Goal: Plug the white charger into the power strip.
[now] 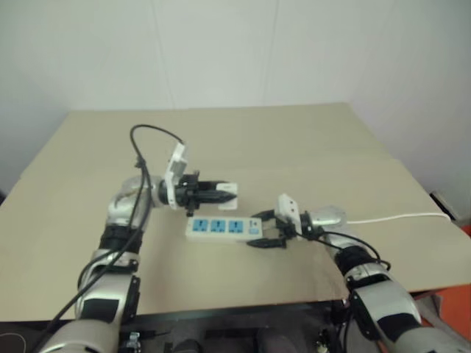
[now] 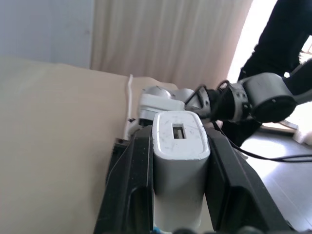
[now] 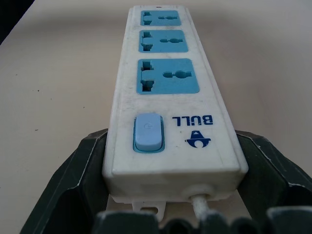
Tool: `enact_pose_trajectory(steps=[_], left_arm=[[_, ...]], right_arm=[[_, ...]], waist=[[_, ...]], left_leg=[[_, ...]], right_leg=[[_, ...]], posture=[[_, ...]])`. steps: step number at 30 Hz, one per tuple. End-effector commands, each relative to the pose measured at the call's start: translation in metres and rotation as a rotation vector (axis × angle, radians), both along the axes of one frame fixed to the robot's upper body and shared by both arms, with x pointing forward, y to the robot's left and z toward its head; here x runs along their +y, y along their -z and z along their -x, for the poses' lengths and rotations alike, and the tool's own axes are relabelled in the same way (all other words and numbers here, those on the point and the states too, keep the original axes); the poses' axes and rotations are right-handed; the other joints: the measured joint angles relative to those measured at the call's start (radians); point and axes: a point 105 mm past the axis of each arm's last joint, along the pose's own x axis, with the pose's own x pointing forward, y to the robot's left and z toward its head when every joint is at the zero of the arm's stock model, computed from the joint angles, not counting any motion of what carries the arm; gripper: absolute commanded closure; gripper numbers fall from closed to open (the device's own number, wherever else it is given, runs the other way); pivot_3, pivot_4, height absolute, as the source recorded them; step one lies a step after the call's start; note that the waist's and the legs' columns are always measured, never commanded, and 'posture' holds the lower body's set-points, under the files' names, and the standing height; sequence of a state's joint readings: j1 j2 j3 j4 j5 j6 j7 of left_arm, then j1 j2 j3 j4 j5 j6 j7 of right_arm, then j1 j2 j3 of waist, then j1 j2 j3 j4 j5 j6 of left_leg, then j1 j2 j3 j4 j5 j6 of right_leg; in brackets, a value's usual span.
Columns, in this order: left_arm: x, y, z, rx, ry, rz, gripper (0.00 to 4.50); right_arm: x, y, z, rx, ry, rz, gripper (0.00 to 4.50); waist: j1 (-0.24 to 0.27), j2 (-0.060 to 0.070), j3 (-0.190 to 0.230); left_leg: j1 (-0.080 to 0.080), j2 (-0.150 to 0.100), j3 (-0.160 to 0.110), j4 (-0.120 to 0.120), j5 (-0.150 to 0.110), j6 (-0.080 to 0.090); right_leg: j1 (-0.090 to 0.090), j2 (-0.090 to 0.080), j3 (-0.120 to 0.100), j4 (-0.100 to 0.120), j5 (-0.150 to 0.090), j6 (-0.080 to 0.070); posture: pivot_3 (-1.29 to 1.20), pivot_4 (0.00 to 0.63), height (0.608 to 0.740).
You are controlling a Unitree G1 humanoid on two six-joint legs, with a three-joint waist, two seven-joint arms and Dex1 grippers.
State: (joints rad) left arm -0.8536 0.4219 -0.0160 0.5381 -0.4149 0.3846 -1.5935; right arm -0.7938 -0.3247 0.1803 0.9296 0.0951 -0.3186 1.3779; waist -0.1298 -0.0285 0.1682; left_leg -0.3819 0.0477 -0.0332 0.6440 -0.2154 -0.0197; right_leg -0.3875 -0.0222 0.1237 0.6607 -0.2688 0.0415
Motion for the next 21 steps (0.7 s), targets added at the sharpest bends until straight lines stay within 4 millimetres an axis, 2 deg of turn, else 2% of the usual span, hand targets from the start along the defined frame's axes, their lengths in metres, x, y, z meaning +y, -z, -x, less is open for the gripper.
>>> enact_pose_trajectory(steps=[1,7,11,21], left_arm=[[-0.003,-0.004,0.000,-0.006,0.047,0.004,3.49],[-0.014,0.000,-0.001,0.010,0.091,0.049,3.49],[-0.020,0.010,-0.002,-0.001,0.102,0.019,3.49],[-0.017,0.032,-0.007,-0.024,0.071,-0.028,3.49]], right_arm=[[0.007,0.019,0.010,0.049,-0.052,0.067,1.10],[0.005,0.021,0.009,0.045,-0.030,0.072,1.10],[0.004,0.022,0.009,0.052,-0.015,0.069,1.10],[0.001,0.024,0.010,0.059,-0.003,0.087,1.10]], waist=[[-0.003,0.000,0.000],[-0.006,0.000,0.000],[-0.009,0.000,0.000],[-0.011,0.000,0.000]], left_leg=[[0.000,0.000,0.000,0.000,0.000,0.000],[-0.001,0.000,0.000,0.000,0.000,0.000],[-0.001,0.000,0.000,0.000,0.000,0.000],[-0.001,0.000,0.000,0.000,0.000,0.000]], right_leg=[[0.000,0.000,0.000,0.000,0.000,0.000],[0.000,0.000,0.000,0.000,0.000,0.000],[0.000,0.000,0.000,0.000,0.000,0.000],[0.000,0.000,0.000,-0.001,0.000,0.000]], posture=[[0.00,0.150,0.740],[0.00,0.150,0.740],[0.00,0.150,0.740],[0.00,0.150,0.740]])
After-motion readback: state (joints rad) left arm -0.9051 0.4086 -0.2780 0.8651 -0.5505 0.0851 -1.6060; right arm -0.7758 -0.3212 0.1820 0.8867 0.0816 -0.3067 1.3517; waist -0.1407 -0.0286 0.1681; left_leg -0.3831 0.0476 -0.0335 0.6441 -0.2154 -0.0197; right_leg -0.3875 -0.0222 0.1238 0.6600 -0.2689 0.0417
